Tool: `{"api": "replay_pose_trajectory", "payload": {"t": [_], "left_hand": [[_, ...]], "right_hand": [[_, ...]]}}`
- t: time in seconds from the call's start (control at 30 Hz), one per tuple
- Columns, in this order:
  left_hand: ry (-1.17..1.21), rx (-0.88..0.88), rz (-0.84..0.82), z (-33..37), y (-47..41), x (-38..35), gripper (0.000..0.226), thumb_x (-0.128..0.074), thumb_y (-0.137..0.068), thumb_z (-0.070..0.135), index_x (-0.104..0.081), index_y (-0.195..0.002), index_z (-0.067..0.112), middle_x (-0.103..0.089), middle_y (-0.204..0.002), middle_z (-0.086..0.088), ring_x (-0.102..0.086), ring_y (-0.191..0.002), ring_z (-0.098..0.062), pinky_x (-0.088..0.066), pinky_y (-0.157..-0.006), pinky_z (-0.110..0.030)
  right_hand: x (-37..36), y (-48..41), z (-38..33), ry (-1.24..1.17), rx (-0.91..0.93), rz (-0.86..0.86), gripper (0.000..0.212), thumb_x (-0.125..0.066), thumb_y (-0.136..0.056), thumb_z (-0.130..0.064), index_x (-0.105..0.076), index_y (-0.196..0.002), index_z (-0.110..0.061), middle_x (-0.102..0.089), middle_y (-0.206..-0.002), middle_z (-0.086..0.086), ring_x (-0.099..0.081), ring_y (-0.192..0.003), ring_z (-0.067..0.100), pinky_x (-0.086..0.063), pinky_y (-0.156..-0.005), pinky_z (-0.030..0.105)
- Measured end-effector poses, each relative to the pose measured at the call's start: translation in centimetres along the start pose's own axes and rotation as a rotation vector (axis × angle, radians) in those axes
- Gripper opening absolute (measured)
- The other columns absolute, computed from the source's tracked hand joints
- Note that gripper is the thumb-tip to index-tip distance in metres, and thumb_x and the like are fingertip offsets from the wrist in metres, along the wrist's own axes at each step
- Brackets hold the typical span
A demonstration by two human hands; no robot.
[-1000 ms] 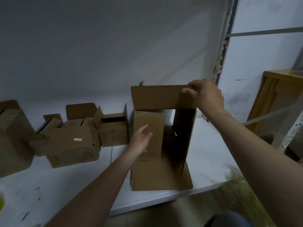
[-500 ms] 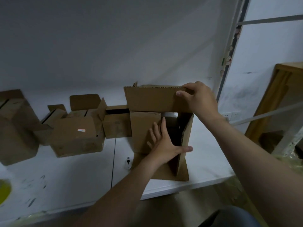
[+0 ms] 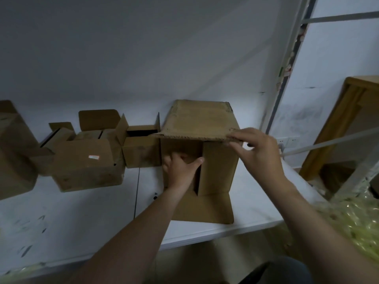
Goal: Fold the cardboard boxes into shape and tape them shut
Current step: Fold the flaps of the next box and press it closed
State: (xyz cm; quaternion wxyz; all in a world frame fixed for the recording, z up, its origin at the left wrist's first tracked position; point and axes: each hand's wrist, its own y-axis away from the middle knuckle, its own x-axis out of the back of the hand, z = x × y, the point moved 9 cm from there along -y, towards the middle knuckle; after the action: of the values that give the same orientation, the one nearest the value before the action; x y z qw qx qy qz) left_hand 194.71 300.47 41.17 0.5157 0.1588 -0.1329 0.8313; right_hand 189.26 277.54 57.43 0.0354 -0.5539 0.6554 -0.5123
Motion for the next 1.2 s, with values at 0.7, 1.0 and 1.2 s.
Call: {"api": "replay_pose_trajectory", "payload": {"t": [0.7,1.0,1.2], "left_hand": [[0.61,0.099,-0.086,-1.3,1.1,12.4,0.038,-0.05,-0.1,0.05,-0.064,-0.123,0.024,-0.072,-0.119,-0.002,-0.069,-0.11,-0.022,-0.058,-0.086,-0.049],[0.415,-0.18,-0.191,1.5,0.7,10.8,0.06,-0.073,-0.091,0.014,-0.048,-0.143,0.027,-0.075,-0.108,0.016,-0.072,-0.101,-0.006,-0.058,-0.076,-0.019],[0.267,-0.267,-0.168,2.2,1.0,11.3,0.059,-0.073,-0.089,0.024,-0.047,-0.141,0.033,-0.073,-0.109,0.021,-0.07,-0.101,-0.002,-0.059,-0.08,-0.021]], "right_hand": [[-3.8,5.7,1.5,-0.06,-0.086,0.084,0.024,-0.062,-0.098,-0.026,-0.077,-0.115,-0.021,-0.067,-0.13,-0.003,-0.05,-0.133,0.021,-0.038,-0.112,0.045],[-4.3,5.3,2.1,-0.041,-0.104,-0.077,0.025,-0.066,-0.094,-0.03,-0.075,-0.118,-0.028,-0.06,-0.138,-0.009,-0.038,-0.138,0.017,-0.022,-0.111,0.009],[-4.7,5.5,1.9,-0.094,-0.152,-0.127,0.026,-0.067,-0.095,-0.03,-0.073,-0.119,-0.033,-0.053,-0.145,-0.012,-0.031,-0.138,0.009,-0.021,-0.109,0.004]]}}
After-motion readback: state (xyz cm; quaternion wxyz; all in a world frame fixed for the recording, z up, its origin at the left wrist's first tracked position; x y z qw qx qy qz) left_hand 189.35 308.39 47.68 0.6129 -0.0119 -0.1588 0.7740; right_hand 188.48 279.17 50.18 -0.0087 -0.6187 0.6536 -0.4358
